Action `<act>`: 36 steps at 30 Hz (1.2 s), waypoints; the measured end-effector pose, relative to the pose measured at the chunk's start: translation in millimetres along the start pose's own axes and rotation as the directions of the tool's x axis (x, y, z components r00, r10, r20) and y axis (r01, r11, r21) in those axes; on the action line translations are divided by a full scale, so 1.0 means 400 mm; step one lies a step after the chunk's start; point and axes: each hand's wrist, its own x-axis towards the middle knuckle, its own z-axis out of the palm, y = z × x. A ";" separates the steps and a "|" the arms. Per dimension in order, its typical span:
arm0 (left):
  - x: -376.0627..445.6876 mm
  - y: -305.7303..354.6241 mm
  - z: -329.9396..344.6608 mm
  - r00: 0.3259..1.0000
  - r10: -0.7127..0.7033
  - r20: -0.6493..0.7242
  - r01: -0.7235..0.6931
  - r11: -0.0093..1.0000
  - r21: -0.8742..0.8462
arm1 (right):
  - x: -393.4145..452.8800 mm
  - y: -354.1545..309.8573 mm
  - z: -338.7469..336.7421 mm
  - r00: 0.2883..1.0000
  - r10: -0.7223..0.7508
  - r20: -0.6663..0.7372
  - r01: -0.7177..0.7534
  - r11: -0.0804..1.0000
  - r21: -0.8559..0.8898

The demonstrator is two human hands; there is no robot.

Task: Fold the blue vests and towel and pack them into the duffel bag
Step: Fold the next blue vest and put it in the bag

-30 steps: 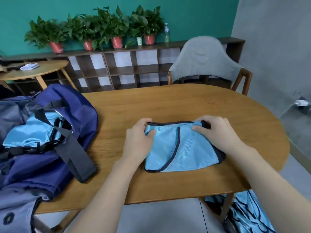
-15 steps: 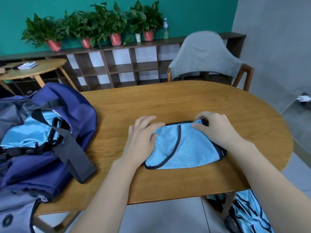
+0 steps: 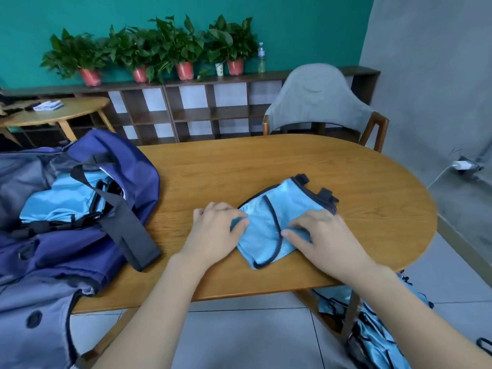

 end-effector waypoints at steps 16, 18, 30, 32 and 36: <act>-0.164 0.028 -0.015 0.977 0.198 -0.080 -0.212 0.937 -0.277 | -0.083 -0.011 0.008 0.954 -0.300 -0.030 0.293 0.901 0.320; -0.163 0.030 -0.009 0.973 0.224 -0.050 -0.229 0.927 -0.297 | -0.089 -0.013 0.023 0.961 -0.277 -0.024 0.270 0.911 0.312; -0.160 0.046 -0.012 0.974 0.203 -0.101 -0.222 0.942 -0.251 | -0.091 -0.032 0.006 0.985 -0.146 -0.093 0.173 0.847 0.502; -0.158 0.056 -0.020 0.976 0.158 -0.148 -0.194 0.942 -0.274 | -0.098 -0.027 -0.004 0.986 -0.157 -0.053 0.165 0.897 0.411; -0.153 0.081 -0.039 0.988 0.056 -0.143 -0.106 0.924 -0.367 | -0.103 -0.012 -0.017 0.991 -0.125 -0.052 0.134 0.962 0.236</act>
